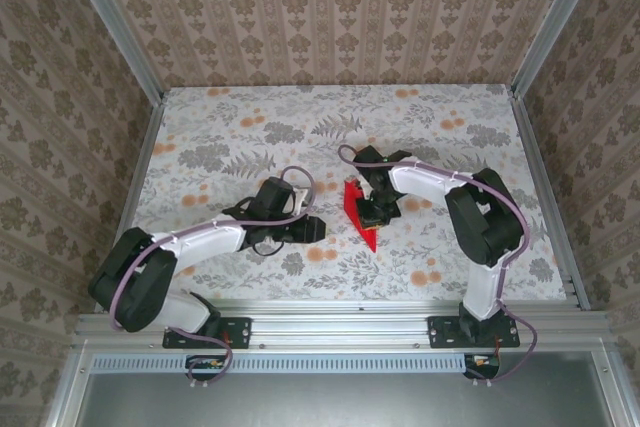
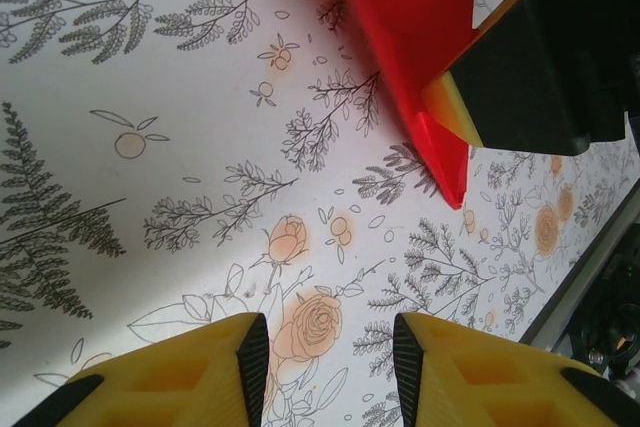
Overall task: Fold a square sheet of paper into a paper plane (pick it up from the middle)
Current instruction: Turn over a paper plane at the center of the table.
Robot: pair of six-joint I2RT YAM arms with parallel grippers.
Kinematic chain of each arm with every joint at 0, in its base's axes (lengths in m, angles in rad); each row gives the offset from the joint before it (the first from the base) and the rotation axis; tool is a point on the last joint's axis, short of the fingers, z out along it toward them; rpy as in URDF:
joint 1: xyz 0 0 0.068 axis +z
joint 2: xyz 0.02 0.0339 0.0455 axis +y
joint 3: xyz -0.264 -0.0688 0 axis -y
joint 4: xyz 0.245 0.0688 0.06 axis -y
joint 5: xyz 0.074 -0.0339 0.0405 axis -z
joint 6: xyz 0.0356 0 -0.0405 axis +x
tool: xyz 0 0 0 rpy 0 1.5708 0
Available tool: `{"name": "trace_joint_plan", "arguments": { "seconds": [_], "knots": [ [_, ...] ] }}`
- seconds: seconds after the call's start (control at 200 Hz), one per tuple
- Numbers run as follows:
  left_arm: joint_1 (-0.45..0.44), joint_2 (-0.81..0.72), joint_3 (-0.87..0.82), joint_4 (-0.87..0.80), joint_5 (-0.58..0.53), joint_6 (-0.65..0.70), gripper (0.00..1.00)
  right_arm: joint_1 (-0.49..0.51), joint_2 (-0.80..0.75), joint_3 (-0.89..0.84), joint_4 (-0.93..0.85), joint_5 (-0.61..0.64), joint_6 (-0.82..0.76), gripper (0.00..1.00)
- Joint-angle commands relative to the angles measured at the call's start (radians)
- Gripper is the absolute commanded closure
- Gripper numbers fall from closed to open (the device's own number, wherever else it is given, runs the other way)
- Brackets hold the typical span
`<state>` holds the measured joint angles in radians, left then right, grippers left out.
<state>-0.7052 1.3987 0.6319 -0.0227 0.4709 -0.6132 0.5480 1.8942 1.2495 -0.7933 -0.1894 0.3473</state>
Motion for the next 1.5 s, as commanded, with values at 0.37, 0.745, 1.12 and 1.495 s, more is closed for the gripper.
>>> {"name": "trace_joint_plan", "arguments": {
  "seconds": [0.37,0.745,1.12,1.495],
  "knots": [
    [0.006,-0.025,-0.008,0.009,0.012,0.009,0.57,0.041,0.077,0.051,0.000,0.076,0.005,0.82],
    [0.047,-0.095,0.000,-0.016,0.037,0.035,0.45,0.061,0.063,0.099,-0.001,0.047,0.020,0.81],
    [0.099,-0.118,0.064,-0.091,0.045,0.101,0.33,0.065,-0.006,0.198,-0.090,0.033,0.024,0.62],
    [0.107,-0.134,0.210,-0.295,-0.094,0.244,0.19,0.030,-0.194,0.148,-0.089,-0.059,-0.087,0.48]
  ]
}}
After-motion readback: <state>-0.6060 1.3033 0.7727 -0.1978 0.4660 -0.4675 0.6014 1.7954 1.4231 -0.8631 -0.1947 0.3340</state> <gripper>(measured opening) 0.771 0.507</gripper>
